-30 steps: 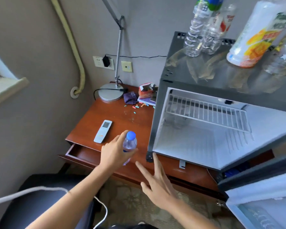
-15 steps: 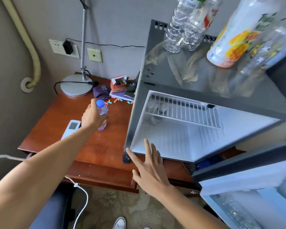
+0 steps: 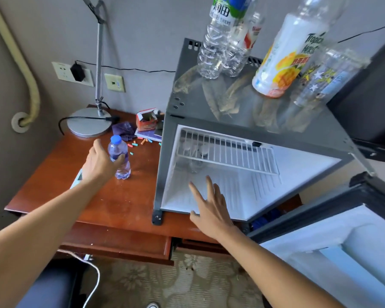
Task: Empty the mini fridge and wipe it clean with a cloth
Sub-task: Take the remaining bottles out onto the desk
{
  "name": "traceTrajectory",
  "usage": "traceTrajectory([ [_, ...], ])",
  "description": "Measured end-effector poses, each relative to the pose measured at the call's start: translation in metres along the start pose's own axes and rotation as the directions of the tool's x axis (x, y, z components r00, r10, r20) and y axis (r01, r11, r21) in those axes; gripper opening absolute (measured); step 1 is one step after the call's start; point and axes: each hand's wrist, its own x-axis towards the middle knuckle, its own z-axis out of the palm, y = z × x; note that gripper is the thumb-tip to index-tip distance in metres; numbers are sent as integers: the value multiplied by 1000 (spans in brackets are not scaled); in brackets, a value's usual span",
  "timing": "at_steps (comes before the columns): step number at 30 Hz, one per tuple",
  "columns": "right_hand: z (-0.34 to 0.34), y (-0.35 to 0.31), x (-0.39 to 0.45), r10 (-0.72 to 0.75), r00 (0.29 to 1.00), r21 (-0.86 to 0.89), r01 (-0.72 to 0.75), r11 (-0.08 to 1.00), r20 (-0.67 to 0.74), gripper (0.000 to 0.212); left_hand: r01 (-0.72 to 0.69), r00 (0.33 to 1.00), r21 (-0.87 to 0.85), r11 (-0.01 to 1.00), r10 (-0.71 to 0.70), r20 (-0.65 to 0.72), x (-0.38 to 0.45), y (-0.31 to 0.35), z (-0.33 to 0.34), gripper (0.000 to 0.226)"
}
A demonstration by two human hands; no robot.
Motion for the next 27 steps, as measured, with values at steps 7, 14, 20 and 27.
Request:
traceTrajectory([
  [7,-11,21,57,110,994,81,-109,991,-3,91,-310,929,234,922,346,-135,-144,-7,-6,81],
  [14,-26,19,99,71,991,88,-61,994,-110,93,-474,875,314,822,481,61,-257,-11,38,81],
  [20,-22,18,111,63,983,112,-45,993,-171,95,-477,870,331,814,492,46,-262,-18,35,78],
  [27,-10,19,101,49,962,-33,-60,998,-268,35,-475,863,354,806,505,9,-268,-29,36,75],
])
